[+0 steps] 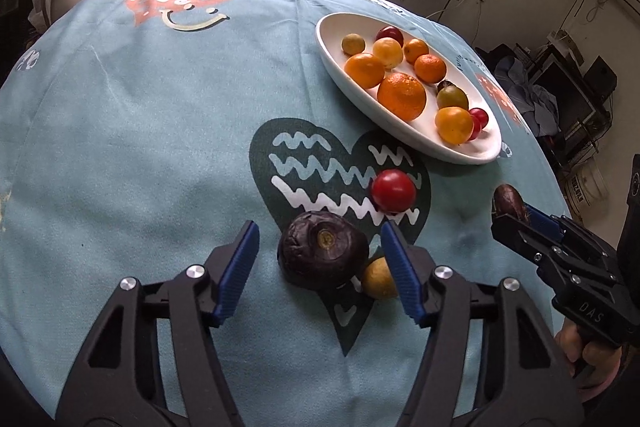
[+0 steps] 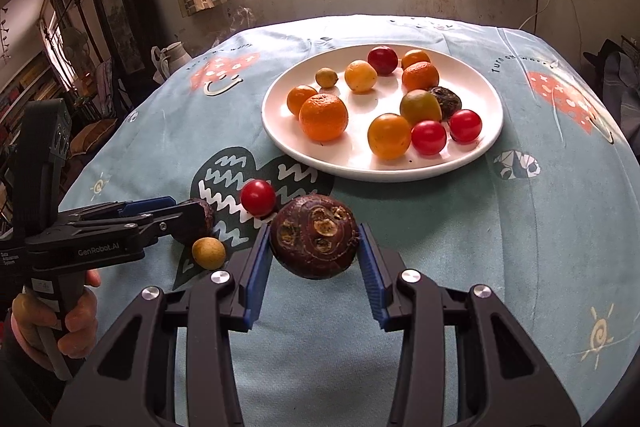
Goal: Organize fruits
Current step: 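Carry both dark fruits over the white plate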
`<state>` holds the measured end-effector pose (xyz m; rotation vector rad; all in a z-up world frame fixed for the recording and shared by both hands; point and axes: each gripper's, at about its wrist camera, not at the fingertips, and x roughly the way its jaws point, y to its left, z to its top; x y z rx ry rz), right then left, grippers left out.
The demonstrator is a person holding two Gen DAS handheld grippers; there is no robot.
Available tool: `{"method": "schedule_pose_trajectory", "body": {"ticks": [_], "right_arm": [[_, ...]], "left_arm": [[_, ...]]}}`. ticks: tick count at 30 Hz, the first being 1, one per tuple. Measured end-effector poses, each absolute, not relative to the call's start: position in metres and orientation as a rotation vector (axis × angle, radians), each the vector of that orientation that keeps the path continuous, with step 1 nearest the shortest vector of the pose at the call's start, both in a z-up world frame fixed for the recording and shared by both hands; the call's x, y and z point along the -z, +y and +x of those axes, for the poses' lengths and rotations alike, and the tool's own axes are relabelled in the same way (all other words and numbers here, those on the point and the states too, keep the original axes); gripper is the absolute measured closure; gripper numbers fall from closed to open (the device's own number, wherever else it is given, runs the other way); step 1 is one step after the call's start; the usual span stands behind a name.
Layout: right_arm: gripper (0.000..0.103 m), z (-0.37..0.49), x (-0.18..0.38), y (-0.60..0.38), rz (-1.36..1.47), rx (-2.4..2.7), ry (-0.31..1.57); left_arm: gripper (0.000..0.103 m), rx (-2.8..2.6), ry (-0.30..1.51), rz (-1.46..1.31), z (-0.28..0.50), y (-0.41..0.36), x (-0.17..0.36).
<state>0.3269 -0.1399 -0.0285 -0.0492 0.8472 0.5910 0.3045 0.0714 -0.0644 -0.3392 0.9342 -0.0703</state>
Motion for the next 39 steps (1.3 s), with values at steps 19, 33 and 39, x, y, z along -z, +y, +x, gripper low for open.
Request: {"method": "schedule_pose_trajectory", "body": {"ticks": [19, 33, 39], "right_arm": [[0.060, 0.332, 0.034, -0.142, -0.043, -0.585, 0.878], [0.060, 0.330, 0.031, -0.142, -0.047, -0.586, 0.865], [0.060, 0.328, 0.029, -0.142, -0.047, -0.595, 0.860]], "left_arm": [[0.054, -0.019, 0.937, -0.165, 0.299, 0.042, 0.071], [0.055, -0.012, 0.934, -0.184, 0.287, 0.049, 0.070], [0.055, -0.009, 0.901, -0.196, 0.278, 0.050, 0.065]]}}
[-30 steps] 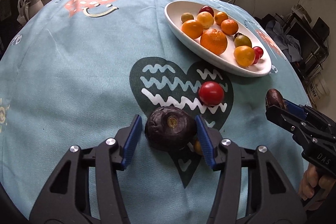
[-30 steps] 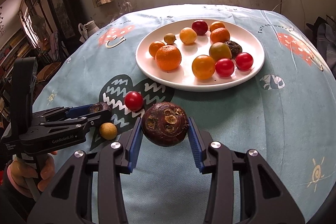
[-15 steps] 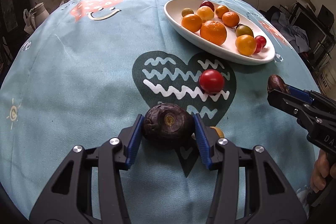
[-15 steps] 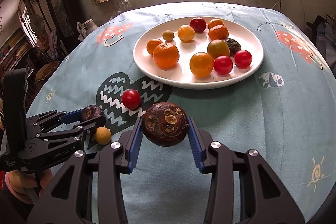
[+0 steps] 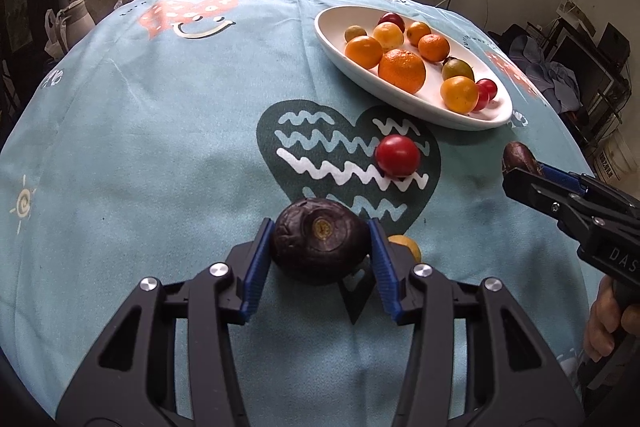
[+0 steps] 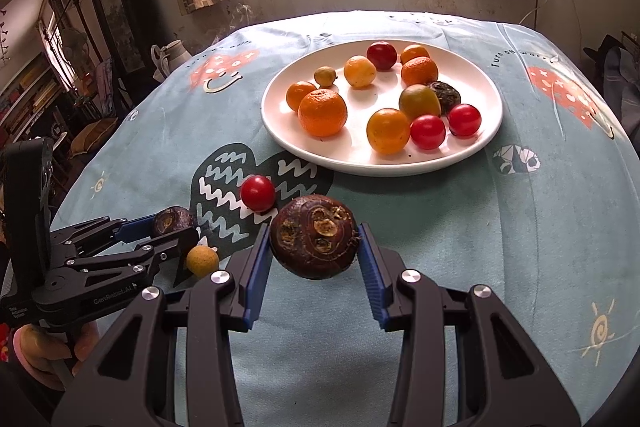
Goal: Organize fruits
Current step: 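Carry both dark fruits over the white plate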
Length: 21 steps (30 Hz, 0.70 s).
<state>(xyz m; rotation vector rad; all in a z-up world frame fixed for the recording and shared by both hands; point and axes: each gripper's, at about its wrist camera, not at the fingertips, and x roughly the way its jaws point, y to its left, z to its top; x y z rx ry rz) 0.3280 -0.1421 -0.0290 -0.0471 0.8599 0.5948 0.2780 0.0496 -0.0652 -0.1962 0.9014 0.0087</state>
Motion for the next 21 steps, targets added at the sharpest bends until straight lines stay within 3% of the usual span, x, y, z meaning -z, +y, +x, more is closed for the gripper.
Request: {"method": "schedule_pose_trajectory", "body": {"ticks": [11, 21], "right_arm": [[0.060, 0.318, 0.025, -0.135, -0.067, -0.676, 0.850], [0.060, 0.372, 0.006, -0.162, 0.035, -0.506, 0.677]], "left_arm": [[0.055, 0.093, 0.820, -0.233, 0.262, 0.051, 0.035], [0.055, 0.185, 0.770, -0.132, 0.356, 0.028, -0.005]]}}
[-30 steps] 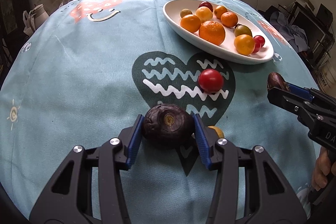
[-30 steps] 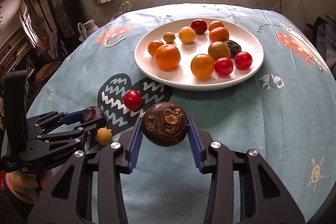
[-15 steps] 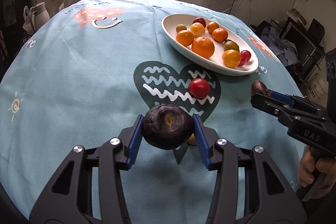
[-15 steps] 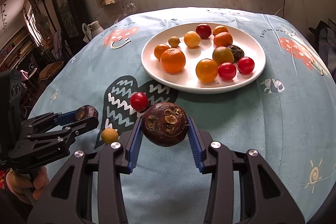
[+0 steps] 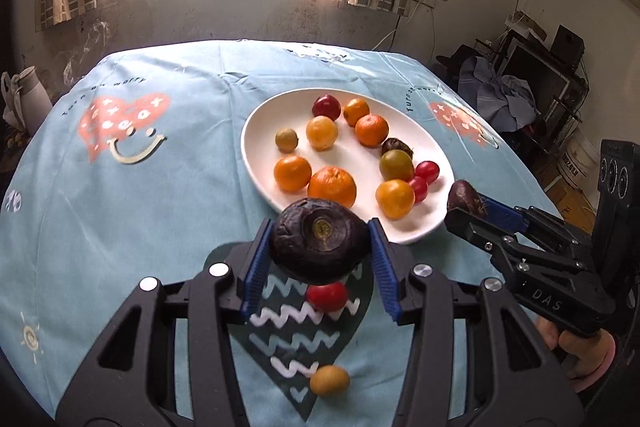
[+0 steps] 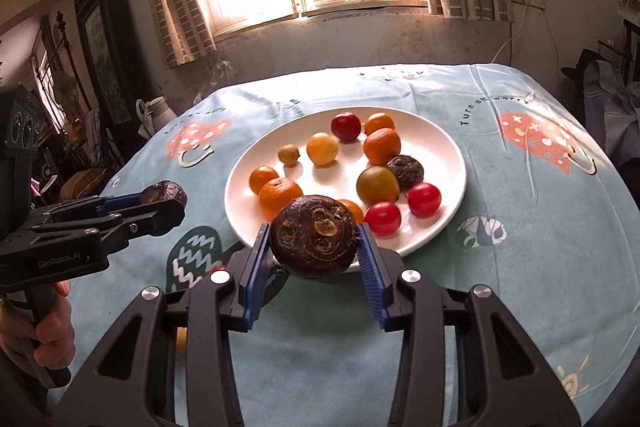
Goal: Organize fruits
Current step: 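Carry both dark fruits over the white plate, then lower both dark fruits onto the plate and open both tools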
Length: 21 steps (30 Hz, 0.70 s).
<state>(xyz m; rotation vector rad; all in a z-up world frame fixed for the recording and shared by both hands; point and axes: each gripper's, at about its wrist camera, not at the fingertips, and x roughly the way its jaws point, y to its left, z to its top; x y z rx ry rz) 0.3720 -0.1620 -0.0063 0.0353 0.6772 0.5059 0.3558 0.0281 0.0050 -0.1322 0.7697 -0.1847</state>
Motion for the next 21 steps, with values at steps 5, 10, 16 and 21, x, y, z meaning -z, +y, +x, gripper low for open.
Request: {"method": "schedule_pose_trajectory", "body": {"ticks": [5, 10, 16, 21], "right_arm": [[0.060, 0.409, 0.016, -0.166, 0.044, -0.483, 0.671], [0.046, 0.421, 0.014, -0.162, 0.000, -0.454, 0.616], [0.039, 0.403, -0.004, -0.165, -0.045, -0.417, 0.513], [0.039, 0.385, -0.006, -0.150, -0.080, -0.457, 0.542]], "left_arm": [[0.055, 0.204, 0.785, -0.069, 0.419, 0.000, 0.003], [0.029, 0.151, 0.786, -0.029, 0.455, -0.010, 0.006], [0.005, 0.060, 0.723, -0.056, 0.424, 0.016, -0.017], [0.003, 0.007, 0.721, -0.098, 0.371, 0.041, -0.021]]}}
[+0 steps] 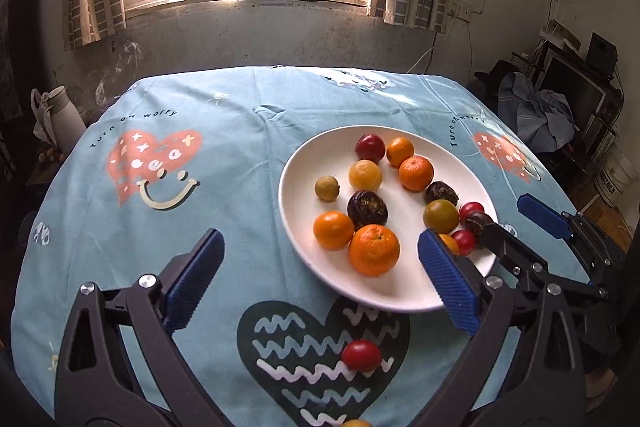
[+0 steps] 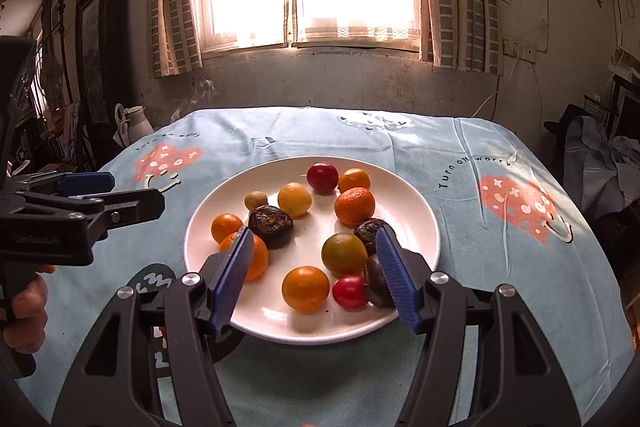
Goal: Organize fruits
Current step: 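Lower both dark fruits onto the plate and open both tools, then grasp the last red tomato with the right tool while the left tool grasps a yellow fruit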
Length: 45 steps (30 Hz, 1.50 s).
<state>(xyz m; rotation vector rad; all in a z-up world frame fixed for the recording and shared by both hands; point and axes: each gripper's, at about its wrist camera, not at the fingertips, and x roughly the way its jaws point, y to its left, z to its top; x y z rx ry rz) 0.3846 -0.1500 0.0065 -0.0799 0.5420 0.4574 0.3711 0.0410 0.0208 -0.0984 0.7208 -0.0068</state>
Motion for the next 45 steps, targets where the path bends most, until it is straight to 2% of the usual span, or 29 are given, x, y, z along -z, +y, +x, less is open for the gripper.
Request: {"method": "schedule_pose_trajectory", "body": {"ticks": [11, 22, 34, 40, 42, 45], "right_arm": [[0.039, 0.333, 0.013, -0.121, -0.119, -0.540, 0.643], [0.039, 0.328, 0.052, -0.085, -0.221, -0.622, 0.797], [0.039, 0.348, 0.060, -0.050, -0.249, -0.639, 0.813], [0.060, 0.356, 0.067, -0.044, -0.258, -0.631, 0.855], [0.075, 0.356, 0.066, -0.046, -0.257, -0.637, 0.857], [0.075, 0.352, 0.062, -0.055, -0.237, -0.646, 0.861]], "left_arm": [[0.002, -0.088, 0.746, -0.212, 0.280, 0.080, 0.026], [0.002, -0.188, 0.718, -0.180, 0.272, 0.088, 0.021], [0.002, -0.199, 0.729, -0.239, 0.270, 0.102, 0.019], [0.002, -0.203, 0.729, -0.244, 0.271, 0.103, 0.018], [0.002, -0.207, 0.733, -0.247, 0.271, 0.104, 0.019], [0.002, -0.213, 0.740, -0.253, 0.272, 0.105, 0.022]]}}
